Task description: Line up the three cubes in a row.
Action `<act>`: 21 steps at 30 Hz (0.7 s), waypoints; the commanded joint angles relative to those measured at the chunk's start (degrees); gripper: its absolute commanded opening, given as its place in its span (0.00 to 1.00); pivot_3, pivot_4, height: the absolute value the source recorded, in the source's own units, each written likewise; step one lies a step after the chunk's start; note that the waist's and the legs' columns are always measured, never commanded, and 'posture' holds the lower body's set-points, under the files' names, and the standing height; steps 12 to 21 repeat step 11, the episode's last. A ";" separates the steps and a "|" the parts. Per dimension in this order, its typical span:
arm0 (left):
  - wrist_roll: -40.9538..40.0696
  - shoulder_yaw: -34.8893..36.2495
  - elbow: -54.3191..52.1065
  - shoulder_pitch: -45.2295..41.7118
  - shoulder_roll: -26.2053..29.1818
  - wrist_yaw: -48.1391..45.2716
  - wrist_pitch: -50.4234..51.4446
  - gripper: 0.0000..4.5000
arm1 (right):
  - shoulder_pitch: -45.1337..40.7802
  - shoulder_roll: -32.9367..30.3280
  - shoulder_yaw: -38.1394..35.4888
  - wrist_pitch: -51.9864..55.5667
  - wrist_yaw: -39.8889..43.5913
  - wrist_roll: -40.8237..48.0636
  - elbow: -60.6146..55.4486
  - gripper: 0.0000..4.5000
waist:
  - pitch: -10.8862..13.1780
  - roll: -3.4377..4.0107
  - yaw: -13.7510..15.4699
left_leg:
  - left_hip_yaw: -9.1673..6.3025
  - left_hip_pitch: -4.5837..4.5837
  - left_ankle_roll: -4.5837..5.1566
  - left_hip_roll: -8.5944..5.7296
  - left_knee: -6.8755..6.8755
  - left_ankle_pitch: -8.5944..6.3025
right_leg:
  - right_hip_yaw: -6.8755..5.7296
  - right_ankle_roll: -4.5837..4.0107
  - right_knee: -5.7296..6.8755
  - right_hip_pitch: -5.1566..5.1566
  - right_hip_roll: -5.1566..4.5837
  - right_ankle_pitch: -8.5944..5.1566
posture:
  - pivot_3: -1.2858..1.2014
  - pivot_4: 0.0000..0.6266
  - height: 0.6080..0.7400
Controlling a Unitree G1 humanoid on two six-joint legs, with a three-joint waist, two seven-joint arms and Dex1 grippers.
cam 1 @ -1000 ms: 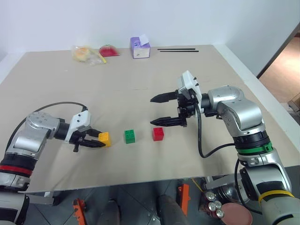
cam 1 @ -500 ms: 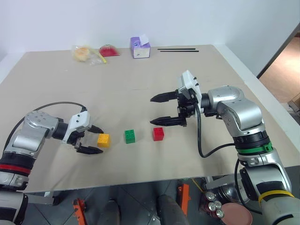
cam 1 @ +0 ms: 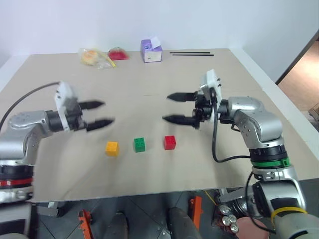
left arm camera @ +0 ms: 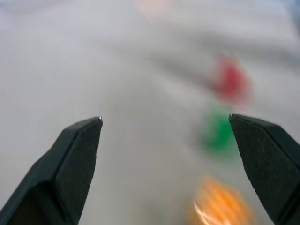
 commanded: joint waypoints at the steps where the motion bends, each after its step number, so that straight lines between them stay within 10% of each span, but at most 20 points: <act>1: 3.15 7.04 -8.61 3.96 -8.55 22.61 -1.20 0.99 | 1.72 5.86 -7.23 -3.98 -19.31 -3.87 0.91 1.00 | 0.00 0.00 -0.07 | 0.01 0.02 -0.01 0.00 0.01 0.01 | 0.02 0.01 0.00 0.02 0.00 0.04 | 0.52 0.24 1.00; 11: 19.21 7.43 -10.32 14.21 -21.98 53.69 -13.16 0.99 | 11.85 18.79 -11.84 -29.37 -51.82 -18.32 14.93 1.00 | -0.04 -0.07 0.55 | 0.04 0.06 -0.29 -0.08 0.03 0.36 | 0.12 -0.05 -0.12 0.09 0.00 0.39 | 0.52 0.24 1.00; 21: 19.21 7.43 -10.32 14.21 -21.98 53.69 -13.16 0.99 | 11.85 18.79 -11.84 -29.37 -51.82 -18.32 14.93 1.00 | -0.04 -0.07 0.55 | 0.04 0.06 -0.29 -0.08 0.03 0.36 | 0.12 -0.05 -0.12 0.09 0.00 0.39 | 0.52 0.24 1.00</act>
